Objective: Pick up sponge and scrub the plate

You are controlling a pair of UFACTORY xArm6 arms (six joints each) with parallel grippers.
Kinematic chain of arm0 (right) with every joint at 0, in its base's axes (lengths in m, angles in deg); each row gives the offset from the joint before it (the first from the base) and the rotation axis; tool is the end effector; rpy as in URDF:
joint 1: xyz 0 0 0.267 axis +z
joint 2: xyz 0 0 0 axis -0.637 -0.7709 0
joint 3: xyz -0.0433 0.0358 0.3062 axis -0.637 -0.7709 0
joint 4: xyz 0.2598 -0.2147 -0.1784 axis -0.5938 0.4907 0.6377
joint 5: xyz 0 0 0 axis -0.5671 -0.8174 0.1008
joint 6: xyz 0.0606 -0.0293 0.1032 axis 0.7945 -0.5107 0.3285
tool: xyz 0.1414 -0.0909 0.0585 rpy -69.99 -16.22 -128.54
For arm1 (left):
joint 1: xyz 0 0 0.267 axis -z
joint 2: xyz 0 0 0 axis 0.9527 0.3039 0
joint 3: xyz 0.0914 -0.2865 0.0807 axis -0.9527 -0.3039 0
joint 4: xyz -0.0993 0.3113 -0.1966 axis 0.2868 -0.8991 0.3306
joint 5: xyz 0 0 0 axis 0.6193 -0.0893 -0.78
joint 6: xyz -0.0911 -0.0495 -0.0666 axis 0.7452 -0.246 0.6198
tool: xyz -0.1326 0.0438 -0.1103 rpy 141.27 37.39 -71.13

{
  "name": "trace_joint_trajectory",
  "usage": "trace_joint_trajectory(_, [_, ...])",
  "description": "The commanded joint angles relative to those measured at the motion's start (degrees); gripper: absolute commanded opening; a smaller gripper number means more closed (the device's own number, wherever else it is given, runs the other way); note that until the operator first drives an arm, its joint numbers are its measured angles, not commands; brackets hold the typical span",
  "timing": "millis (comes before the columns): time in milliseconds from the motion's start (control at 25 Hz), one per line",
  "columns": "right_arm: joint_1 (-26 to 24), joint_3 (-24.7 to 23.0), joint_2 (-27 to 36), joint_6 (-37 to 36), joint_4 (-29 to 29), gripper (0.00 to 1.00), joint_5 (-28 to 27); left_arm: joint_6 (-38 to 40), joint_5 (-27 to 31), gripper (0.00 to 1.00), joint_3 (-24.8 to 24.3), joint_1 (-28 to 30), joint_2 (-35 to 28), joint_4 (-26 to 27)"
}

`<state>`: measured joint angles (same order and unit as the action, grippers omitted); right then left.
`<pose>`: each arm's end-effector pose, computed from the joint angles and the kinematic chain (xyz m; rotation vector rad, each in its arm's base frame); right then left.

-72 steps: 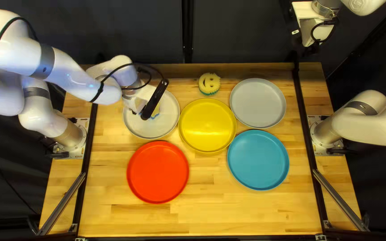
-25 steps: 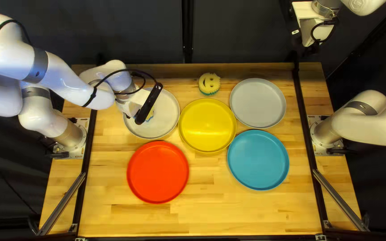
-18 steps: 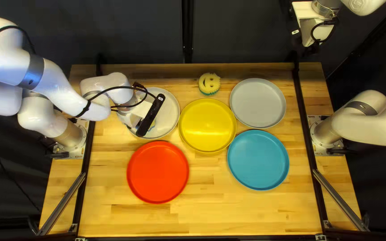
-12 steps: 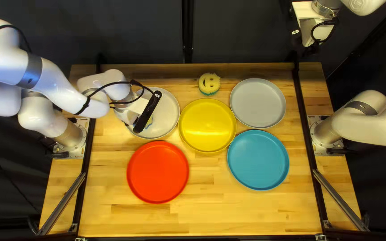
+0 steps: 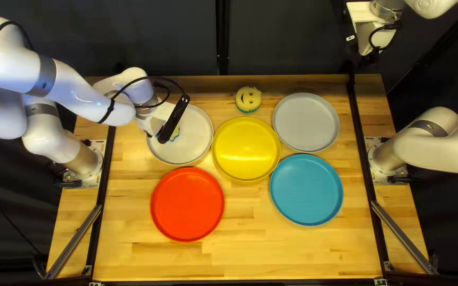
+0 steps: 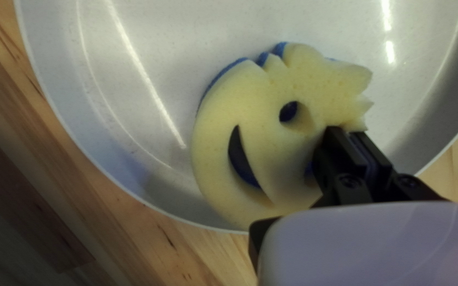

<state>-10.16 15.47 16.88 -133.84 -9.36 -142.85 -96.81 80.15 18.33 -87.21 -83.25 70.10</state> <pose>0.2061 -0.2301 0.2972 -3.1056 -0.1349 -0.0230 0.2905 0.0590 0.0220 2.9700 -0.6608 0.1279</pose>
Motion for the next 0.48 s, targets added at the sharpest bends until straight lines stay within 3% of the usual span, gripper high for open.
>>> trace_joint_trajectory(40, [0.00,0.00,0.00,0.00,0.00,1.00,0.00,4.91,-0.66,0.00,-1.00,5.91,-2.29,0.79])
trace_joint_trajectory(200, [0.00,0.00,0.00,0.00,0.00,1.00,0.00,5.91,-1.32,0.00,-0.56,8.12,-2.28,1.17])
trace_joint_trajectory(480, [0.00,0.00,0.00,0.00,0.00,1.00,0.00,-3.09,0.16,0.00,2.51,-0.36,1.32,2.19])
